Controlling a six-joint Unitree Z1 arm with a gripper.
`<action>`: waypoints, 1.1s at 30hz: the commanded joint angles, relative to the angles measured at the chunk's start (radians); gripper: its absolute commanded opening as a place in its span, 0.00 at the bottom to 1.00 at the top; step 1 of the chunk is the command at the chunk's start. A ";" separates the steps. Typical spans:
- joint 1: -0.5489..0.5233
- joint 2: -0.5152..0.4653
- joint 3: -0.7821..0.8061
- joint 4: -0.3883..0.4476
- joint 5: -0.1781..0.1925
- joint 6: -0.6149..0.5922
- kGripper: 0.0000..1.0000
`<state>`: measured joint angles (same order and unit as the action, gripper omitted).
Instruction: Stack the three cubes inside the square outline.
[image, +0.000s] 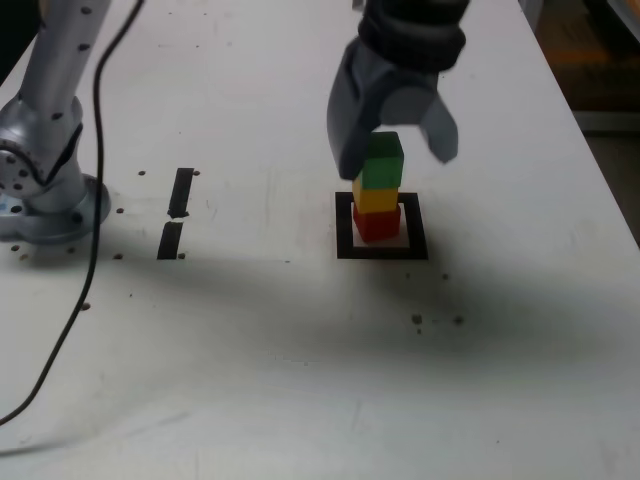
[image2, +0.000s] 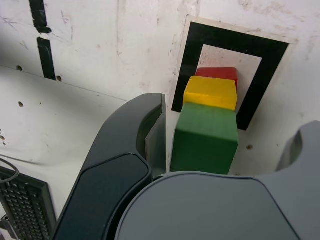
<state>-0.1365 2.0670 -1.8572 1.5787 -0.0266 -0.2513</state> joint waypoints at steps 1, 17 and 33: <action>-0.001 -0.075 0.007 0.019 0.007 -0.004 1.00; 0.009 -0.581 0.574 -0.006 0.015 0.091 1.00; 0.041 -0.602 1.005 -0.317 0.022 0.165 1.00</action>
<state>-0.0933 1.4756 -0.8651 1.2746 -0.0090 -0.0886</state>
